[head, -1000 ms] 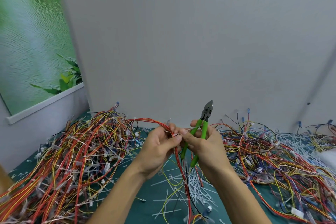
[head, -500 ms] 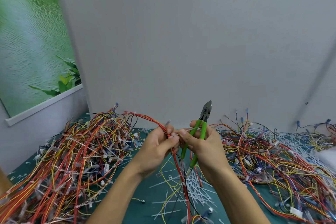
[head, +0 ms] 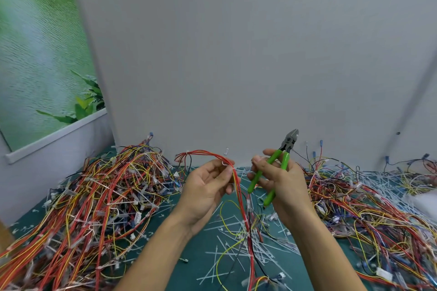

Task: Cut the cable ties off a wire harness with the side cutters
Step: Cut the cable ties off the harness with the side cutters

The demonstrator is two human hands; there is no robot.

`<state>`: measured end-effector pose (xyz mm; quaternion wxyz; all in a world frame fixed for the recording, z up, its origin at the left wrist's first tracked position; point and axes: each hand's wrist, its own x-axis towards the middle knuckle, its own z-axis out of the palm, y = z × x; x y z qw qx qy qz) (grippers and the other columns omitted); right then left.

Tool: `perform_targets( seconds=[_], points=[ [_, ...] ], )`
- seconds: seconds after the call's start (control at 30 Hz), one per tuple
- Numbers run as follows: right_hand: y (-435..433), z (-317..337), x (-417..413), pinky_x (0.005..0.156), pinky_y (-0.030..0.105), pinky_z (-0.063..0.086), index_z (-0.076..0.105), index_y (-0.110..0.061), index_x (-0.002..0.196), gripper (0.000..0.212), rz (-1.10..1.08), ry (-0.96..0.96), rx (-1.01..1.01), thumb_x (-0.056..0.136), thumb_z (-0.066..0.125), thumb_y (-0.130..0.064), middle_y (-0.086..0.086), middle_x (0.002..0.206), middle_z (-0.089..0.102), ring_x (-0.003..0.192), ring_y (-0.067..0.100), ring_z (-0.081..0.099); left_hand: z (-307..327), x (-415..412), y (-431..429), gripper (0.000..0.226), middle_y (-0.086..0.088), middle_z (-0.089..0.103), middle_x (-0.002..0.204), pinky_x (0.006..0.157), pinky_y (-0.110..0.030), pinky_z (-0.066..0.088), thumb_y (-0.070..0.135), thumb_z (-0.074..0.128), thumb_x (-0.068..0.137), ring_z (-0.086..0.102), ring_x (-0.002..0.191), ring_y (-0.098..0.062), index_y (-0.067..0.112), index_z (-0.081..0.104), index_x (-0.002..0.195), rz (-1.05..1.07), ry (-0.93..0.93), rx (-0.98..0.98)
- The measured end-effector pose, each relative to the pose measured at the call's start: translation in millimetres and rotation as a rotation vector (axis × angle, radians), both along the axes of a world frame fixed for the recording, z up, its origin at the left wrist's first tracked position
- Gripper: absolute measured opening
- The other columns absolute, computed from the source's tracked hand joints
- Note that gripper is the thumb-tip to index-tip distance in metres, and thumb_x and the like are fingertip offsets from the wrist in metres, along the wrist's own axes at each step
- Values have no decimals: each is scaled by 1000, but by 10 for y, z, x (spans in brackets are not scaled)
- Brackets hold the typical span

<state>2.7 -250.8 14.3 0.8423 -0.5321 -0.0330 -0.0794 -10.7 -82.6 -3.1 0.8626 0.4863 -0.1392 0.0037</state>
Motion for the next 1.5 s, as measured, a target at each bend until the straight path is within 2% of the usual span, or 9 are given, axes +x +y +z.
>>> perform_targets(
  seconds=[0.07, 0.17, 0.27, 0.33, 0.5, 0.9, 1.03, 1.27, 1.5],
  points=[
    [-74, -13, 32, 74, 40, 64, 66, -8, 110, 17, -36, 5, -142, 94, 71, -4, 4, 82, 75, 74, 19, 71, 26, 5, 27, 29, -10, 65, 83, 54, -21, 46, 7, 68, 81, 59, 70, -13, -3, 66, 108, 44, -15, -11],
    [-187, -22, 39, 70, 33, 60, 68, -16, 113, 15, -6, 58, -559, 98, 68, -16, 3, 88, 78, 74, 11, 69, 76, 30, 125, 27, -7, 68, 84, 54, -21, 46, 11, 70, 80, 64, 77, -15, 3, 71, 106, 139, -58, 33],
    [-218, 3, -21, 68, 27, 55, 70, -23, 110, 16, 217, 70, -942, 95, 69, -20, -2, 90, 76, 74, 7, 65, 107, 64, 226, 22, -6, 69, 86, 54, -21, 45, 15, 71, 79, 63, 78, -15, 14, 78, 100, 224, -77, 71],
    [-177, 42, -91, 61, 19, 50, 73, -27, 108, 16, 341, 29, -1038, 93, 72, -21, -7, 84, 76, 67, 0, 62, 106, 80, 270, 21, -3, 69, 85, 55, -21, 45, 18, 72, 81, 59, 74, -12, 17, 79, 101, 271, -101, 122],
    [-68, 122, -216, 62, 18, 50, 73, -19, 113, 19, 478, -41, -904, 97, 66, -12, -8, 81, 74, 70, 2, 60, 79, 95, 308, 25, 2, 73, 86, 59, -20, 49, 27, 73, 84, 64, 76, -7, 24, 78, 109, 317, -155, 224],
    [105, 61, -238, 58, 33, 54, 70, -14, 102, 15, 409, -85, -857, 104, 60, -25, 3, 79, 75, 64, 16, 61, 30, 127, 280, 37, -2, 75, 91, 59, -22, 47, 46, 76, 80, 58, 70, -12, 27, 75, 112, 364, -152, 329],
    [135, 42, -235, 52, 32, 52, 68, -9, 100, 18, 396, -80, -866, 105, 58, -24, 2, 72, 73, 57, 17, 59, 26, 131, 272, 21, -1, 75, 90, 57, -20, 46, 30, 76, 89, 55, 64, -11, 26, 76, 109, 367, -159, 334],
    [136, 33, -246, 58, 35, 57, 66, -20, 93, 18, 343, -75, -1005, 103, 58, -33, 1, 75, 73, 59, 12, 62, 52, 113, 243, 30, -7, 78, 88, 64, -14, 52, 20, 81, 74, 72, 77, -11, 6, 73, 99, 393, -111, 251],
    [156, 35, -253, 51, 29, 55, 66, -16, 91, 25, 329, -47, -995, 103, 58, -37, 7, 77, 75, 53, 11, 61, 76, 102, 246, 17, -9, 78, 87, 64, -14, 53, 1, 79, 80, 73, 75, -12, 2, 73, 96, 367, -122, 247]
  ],
)
